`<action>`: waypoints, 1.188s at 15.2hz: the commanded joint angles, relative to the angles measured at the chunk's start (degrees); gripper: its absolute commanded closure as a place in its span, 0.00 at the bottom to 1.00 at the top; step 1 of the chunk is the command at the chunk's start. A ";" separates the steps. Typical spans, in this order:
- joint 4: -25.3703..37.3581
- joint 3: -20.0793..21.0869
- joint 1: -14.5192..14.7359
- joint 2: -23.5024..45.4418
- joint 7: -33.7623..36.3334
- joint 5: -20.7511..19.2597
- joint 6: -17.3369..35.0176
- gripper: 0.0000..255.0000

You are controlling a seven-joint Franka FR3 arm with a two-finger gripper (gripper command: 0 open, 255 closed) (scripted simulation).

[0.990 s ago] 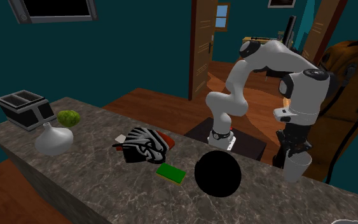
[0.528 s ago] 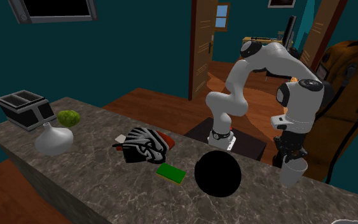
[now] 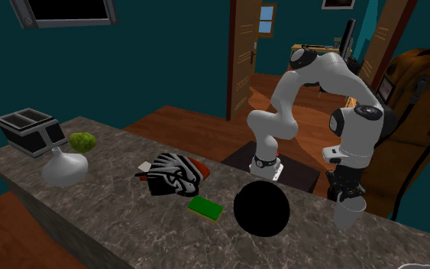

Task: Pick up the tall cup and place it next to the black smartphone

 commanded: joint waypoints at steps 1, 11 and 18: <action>-0.30 0.42 -0.06 0.23 -0.03 0.16 0.26 1.00; -0.31 0.40 -0.04 0.26 -0.01 0.14 0.28 0.00; 3.41 -5.95 1.04 -2.66 1.04 -3.90 -7.31 0.00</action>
